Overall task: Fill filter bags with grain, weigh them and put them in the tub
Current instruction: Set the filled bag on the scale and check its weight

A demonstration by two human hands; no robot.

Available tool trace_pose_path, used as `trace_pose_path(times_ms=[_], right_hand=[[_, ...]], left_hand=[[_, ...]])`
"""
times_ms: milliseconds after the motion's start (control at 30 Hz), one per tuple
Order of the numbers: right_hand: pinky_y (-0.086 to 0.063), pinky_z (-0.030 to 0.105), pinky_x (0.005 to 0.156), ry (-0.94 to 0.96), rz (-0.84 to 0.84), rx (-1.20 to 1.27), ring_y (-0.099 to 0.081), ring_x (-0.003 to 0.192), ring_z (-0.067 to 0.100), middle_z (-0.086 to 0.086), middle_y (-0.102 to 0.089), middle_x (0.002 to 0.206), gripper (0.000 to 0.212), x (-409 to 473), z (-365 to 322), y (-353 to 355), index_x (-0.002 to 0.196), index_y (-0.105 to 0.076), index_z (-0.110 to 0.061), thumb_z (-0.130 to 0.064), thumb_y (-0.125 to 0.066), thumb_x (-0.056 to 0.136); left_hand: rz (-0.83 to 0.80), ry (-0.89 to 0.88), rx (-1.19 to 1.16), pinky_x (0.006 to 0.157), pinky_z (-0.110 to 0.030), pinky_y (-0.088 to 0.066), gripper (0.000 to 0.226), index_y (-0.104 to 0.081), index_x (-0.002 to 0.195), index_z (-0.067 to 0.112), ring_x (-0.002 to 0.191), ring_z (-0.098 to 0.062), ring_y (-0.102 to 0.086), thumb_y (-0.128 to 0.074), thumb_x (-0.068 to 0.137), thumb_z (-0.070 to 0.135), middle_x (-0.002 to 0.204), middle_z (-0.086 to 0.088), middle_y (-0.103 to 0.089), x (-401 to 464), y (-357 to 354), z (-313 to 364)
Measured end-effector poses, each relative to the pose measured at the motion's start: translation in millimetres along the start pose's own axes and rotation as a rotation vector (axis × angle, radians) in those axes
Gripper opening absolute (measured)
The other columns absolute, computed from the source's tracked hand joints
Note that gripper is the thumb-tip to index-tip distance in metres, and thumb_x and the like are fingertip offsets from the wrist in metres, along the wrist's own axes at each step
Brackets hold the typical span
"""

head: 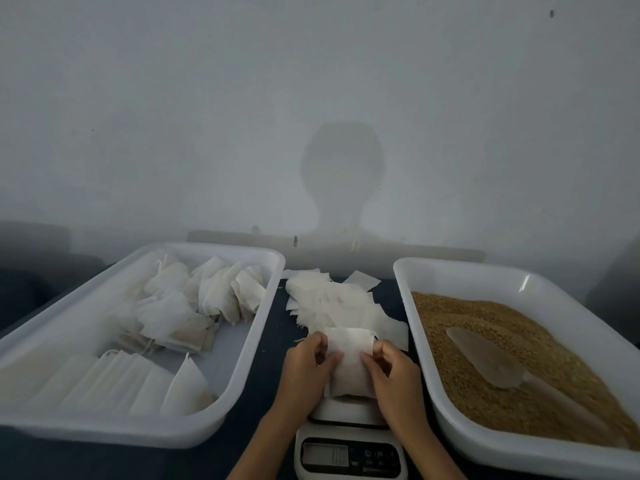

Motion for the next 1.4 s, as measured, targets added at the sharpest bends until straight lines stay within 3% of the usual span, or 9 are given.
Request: trace_pose_path(times_ms=[133, 233, 300, 500, 600, 767, 933, 1167, 1400], right_hand=[[-0.038, 0.009, 0.063, 0.032, -0.038, -0.082, -0.055, 0.072, 0.001, -0.005, -0.056, 0.066, 0.029, 1.8, 9.1, 3.8, 0.066, -0.052, -0.027, -0.010, -0.068, 0.083], [-0.039, 0.011, 0.083, -0.009, -0.065, 0.000, -0.056, 0.093, -0.002, -0.011, -0.061, 0.093, 0.020, 1.2, 13.3, 7.9, 0.090, -0.059, -0.029, -0.009, -0.062, 0.088], [-0.041, 0.020, 0.093, -0.110, -0.072, 0.139, -0.054, 0.107, 0.005, -0.005, -0.060, 0.110, 0.019, 0.3, 17.4, 10.4, 0.109, -0.059, -0.021, -0.011, -0.055, 0.093], [-0.036, 0.015, 0.092, -0.279, -0.058, 0.417, -0.051, 0.115, 0.008, -0.001, -0.057, 0.123, 0.034, -2.9, 19.3, 14.5, 0.130, -0.051, -0.010, -0.020, -0.042, 0.099], [-0.037, 0.021, 0.096, -0.286, -0.047, 0.437, -0.053, 0.115, 0.012, 0.004, -0.059, 0.123, 0.033, -3.5, 20.8, 14.2, 0.129, -0.050, -0.008, -0.018, -0.041, 0.099], [-0.043, 0.011, 0.085, -0.272, -0.046, 0.452, -0.056, 0.109, 0.008, 0.007, -0.061, 0.119, 0.029, -4.6, 23.1, 13.3, 0.123, -0.053, -0.008, -0.015, -0.041, 0.099], [-0.038, 0.029, 0.103, -0.267, -0.034, 0.486, -0.052, 0.120, 0.022, 0.016, -0.059, 0.124, 0.032, -2.4, 20.4, 14.0, 0.127, -0.050, 0.002, -0.010, -0.039, 0.099], [-0.036, 0.033, 0.106, -0.256, -0.038, 0.483, -0.053, 0.119, 0.024, 0.018, -0.059, 0.122, 0.032, -2.0, 20.4, 13.5, 0.126, -0.050, 0.004, -0.008, -0.040, 0.098], [-0.043, 0.019, 0.096, -0.222, -0.093, 0.453, -0.056, 0.109, 0.015, 0.013, -0.061, 0.117, 0.028, 0.7, 19.6, 10.4, 0.123, -0.051, 0.001, -0.008, -0.041, 0.098]], left_hand=[[0.055, -0.093, 0.124, 0.063, -0.008, -0.035, 0.020, -0.051, 0.076, 0.023, 0.072, -0.002, -0.047, -0.070, 0.083, 0.019, 0.077, 0.005, -0.057, 1.3, 0.1, -4.4], [0.178, -0.132, 0.104, 0.073, -0.006, -0.039, 0.019, -0.056, 0.088, 0.025, 0.085, 0.002, -0.050, -0.071, 0.082, 0.016, 0.085, 0.013, -0.055, 2.0, 6.1, -8.2], [0.237, -0.083, 0.017, 0.075, -0.008, -0.041, 0.018, -0.056, 0.093, 0.024, 0.088, -0.001, -0.052, -0.067, 0.084, 0.014, 0.089, 0.010, -0.056, 2.6, 13.1, -13.6], [0.341, 0.127, -0.231, 0.076, -0.012, -0.044, 0.009, -0.056, 0.094, 0.014, 0.087, -0.009, -0.056, -0.054, 0.092, 0.006, 0.092, 0.000, -0.061, -3.5, 24.7, -30.5], [0.365, 0.188, -0.311, 0.077, -0.014, -0.041, 0.007, -0.056, 0.096, 0.007, 0.091, -0.014, -0.056, -0.052, 0.092, 0.002, 0.097, -0.008, -0.061, -4.1, 24.4, -34.4], [0.385, 0.195, -0.346, 0.076, -0.012, -0.041, 0.008, -0.056, 0.094, 0.006, 0.091, -0.015, -0.057, -0.052, 0.091, -0.001, 0.095, -0.009, -0.060, -2.6, 23.2, -36.8], [0.377, 0.210, -0.358, 0.072, -0.007, -0.041, 0.012, -0.056, 0.093, 0.011, 0.087, -0.007, -0.057, -0.052, 0.091, -0.001, 0.091, -0.001, -0.061, -0.9, 23.0, -40.2], [0.354, 0.166, -0.322, 0.076, -0.012, -0.041, 0.018, -0.056, 0.089, 0.015, 0.089, -0.011, -0.058, -0.053, 0.089, -0.003, 0.093, -0.006, -0.062, -2.9, 22.9, -37.5], [0.229, 0.124, -0.259, 0.077, -0.014, -0.044, 0.018, -0.056, 0.092, 0.017, 0.091, -0.012, -0.059, -0.054, 0.090, 0.000, 0.095, -0.001, -0.062, -1.5, 18.9, -28.9]])
Point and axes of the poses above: each hand's wrist, its own x-axis towards the middle knuckle, its own y-axis out of the back of the hand, z = x × y, the point moved 1 cm from there along x, towards the middle knuckle
